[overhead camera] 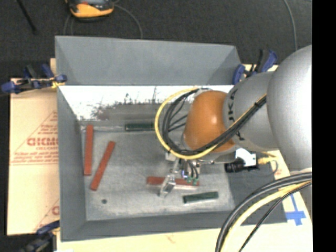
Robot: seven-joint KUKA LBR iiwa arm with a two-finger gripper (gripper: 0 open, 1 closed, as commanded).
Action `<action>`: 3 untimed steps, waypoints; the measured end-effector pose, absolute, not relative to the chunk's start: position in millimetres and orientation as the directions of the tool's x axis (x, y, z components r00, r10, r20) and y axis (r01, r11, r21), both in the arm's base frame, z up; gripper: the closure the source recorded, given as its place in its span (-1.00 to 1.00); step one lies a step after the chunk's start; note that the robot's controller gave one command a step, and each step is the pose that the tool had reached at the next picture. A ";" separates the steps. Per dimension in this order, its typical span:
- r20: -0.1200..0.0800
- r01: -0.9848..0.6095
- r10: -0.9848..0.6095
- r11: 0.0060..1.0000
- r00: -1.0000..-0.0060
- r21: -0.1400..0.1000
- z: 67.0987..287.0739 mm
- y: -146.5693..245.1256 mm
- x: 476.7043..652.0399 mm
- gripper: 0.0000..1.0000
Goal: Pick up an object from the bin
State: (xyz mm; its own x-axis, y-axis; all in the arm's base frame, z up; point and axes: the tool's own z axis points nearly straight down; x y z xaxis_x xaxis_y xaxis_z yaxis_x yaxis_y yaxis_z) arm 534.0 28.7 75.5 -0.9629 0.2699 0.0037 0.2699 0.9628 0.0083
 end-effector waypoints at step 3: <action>0.013 0.146 0.146 0.989 -0.989 0.001 83.4 38.1 521.1 1.00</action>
Offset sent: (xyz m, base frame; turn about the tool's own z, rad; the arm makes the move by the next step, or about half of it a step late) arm 0.0000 0.0000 0.0000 0.0000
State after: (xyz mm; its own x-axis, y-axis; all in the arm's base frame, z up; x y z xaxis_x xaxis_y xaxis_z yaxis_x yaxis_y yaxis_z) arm 521.1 38.1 83.4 -0.9891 0.1463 0.0132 0.1464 0.9892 0.0013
